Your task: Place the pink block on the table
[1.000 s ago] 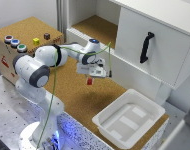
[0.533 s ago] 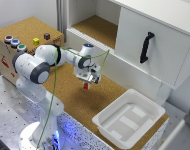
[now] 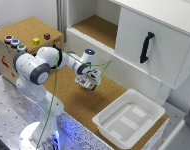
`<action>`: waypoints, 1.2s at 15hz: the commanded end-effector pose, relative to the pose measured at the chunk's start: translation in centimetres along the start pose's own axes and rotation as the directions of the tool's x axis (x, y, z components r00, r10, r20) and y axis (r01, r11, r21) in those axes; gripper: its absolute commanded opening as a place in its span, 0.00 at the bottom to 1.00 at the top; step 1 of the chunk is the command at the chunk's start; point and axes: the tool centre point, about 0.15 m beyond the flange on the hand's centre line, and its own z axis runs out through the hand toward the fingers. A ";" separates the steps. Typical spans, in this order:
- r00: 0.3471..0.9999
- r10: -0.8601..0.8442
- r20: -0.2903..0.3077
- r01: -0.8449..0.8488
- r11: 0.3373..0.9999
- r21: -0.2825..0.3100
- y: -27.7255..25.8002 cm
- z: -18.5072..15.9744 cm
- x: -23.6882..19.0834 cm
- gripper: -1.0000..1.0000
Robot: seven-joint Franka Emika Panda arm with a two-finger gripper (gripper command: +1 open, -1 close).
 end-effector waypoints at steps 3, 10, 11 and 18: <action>1.000 0.024 0.016 -0.023 1.000 -0.017 -0.7 0.0 0.9 1.00; 0.998 -0.051 -0.027 0.049 0.998 -0.044 0.9 -2.1 0.1 1.00; 0.999 -0.043 -0.026 0.042 0.997 -0.060 1.8 -2.5 0.1 1.00; 1.000 -0.009 0.028 0.010 0.999 -0.041 8.6 -1.8 -0.6 1.00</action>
